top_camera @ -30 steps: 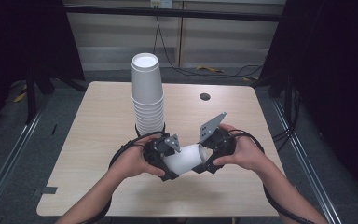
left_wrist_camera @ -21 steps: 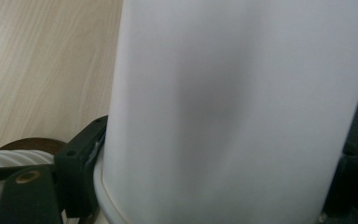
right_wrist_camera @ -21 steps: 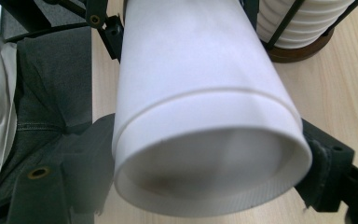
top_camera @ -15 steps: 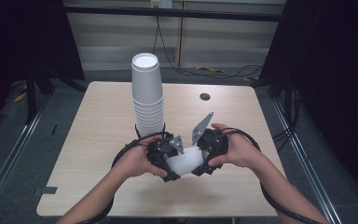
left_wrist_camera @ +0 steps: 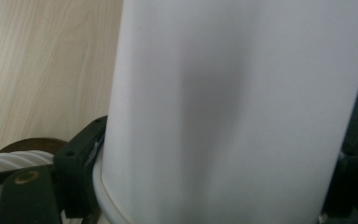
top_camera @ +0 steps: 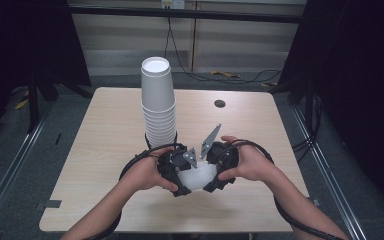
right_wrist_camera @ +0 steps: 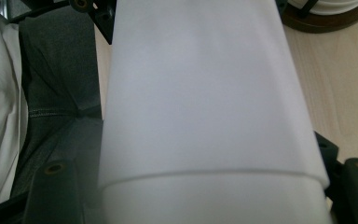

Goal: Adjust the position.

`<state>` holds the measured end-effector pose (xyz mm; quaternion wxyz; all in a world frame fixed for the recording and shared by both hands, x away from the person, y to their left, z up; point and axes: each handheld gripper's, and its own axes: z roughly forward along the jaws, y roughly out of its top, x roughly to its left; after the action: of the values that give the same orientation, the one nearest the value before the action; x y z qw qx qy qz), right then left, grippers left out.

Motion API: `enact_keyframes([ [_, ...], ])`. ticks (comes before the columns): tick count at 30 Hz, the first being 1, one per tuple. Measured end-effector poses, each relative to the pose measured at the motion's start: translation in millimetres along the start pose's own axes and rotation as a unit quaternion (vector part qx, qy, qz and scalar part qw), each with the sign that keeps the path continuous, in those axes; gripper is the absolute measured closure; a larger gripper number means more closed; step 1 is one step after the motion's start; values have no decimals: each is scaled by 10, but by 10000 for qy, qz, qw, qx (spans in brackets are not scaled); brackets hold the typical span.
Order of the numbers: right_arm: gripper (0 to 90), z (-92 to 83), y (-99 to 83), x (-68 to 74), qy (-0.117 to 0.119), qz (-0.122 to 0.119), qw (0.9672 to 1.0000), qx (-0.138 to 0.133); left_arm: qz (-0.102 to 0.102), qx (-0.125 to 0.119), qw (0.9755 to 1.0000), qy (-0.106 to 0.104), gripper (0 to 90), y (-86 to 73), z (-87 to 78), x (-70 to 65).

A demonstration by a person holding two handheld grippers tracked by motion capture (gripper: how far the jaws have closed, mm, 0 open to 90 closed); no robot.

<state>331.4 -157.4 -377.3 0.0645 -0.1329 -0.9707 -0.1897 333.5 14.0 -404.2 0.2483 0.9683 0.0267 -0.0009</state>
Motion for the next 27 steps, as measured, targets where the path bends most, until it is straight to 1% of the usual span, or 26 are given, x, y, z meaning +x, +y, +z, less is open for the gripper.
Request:
enact_keyframes([
  [1,259,-4,-3,-2,-38,-5,10000,-47,29,-16,10000,7,151,-5,-5,8],
  [2,260,-2,-10,-3,-81,-25,9999,-114,-25,-66,10000,-18,144,-11,0,5],
  [3,260,-2,-10,-3,-81,-25,9999,-114,-25,-66,10000,-18,136,-11,0,5],
  [4,260,-9,-36,-12,-19,-10,9998,-181,2,-121,9999,-22,127,-18,2,11],
  [5,260,-9,-36,-12,-19,-10,9998,-181,-20,-216,9998,-15,127,-28,4,9],
  [6,260,-7,-76,-22,-89,-84,9995,-299,80,-374,9993,-23,111,-49,-11,33],
  [7,260,-7,-76,-22,-89,-84,9995,-299,80,-374,9993,-23,106,-49,-11,33],
  [8,260,-7,-97,-35,-62,-135,9991,-404,73,-470,9989,-40,106,-60,-18,37],
  [9,259,-7,-118,-36,-56,-109,9987,-497,88,-515,9986,-50,101,-68,-26,45],
  [10,259,-11,-136,-41,-72,-144,9982,-575,51,-558,9984,-61,98,-76,-36,53],
  [11,259,-15,-156,-38,-55,-99,9980,-623,0,-586,9982,-98,96,-83,-47,62],
  [12,259,-20,-197,-51,-73,-146,9967,-789,-21,-680,9977,-57,95,-91,-45,66],
  [13,259,-19,-220,-63,-57,-186,9958,-891,-27,-738,9972,-91,95,-102,-51,72],
  [14,259,-22,-244,-66,-61,-176,9952,-956,36,-788,9968,-93,95,-121,-73,87],
  [15,259,-22,-244,-66,-61,-176,9952,-956,36,-788,9968,-93,96,-121,-73,87],
  [16,259,-29,-266,-66,-87,-135,9948,-1003,-38,-855,9963,-99,96,-131,-78,91],
  [17,258,-34,-289,-68,-76,-118,9947,-1017,-92,-867,9961,-124,97,-138,-80,97],
  [18,258,-46,-325,-74,-121,-147,9940,-1077,-115,-899,9958,-119,108,-146,-79,98],
  [19,258,-46,-325,-74,-121,-147,9940,-1077,-207,-943,9952,-141,108,-151,-75,96],
  [21,257,-50,-371,-75,-131,-137,9929,-1174,-257,-1050,9940,-193,107,-168,-86,107],
  [23,257,-51,-386,-81,-113,-114,9925,-1210,-249,-1074,9937,-177,107,-173,-92,114],
  [24,256,-58,-416,-90,-130,-97,9919,-1256,-363,-1164,9923,-222,107,-190,-98,123],
  [25,256,-58,-416,-90,-130,-97,9919,-1256,-363,-1164,9923,-222,109,-190,-98,123],
  [26,255,-59,-443,-99,-114,-68,9908,-1348,-371,-1161,9923,-219,109,-197,-102,130],
  [27,255,-59,-443,-99,-114,-68,9908,-1348,-441,-1216,9914,-218,109,-208,-99,129],
])
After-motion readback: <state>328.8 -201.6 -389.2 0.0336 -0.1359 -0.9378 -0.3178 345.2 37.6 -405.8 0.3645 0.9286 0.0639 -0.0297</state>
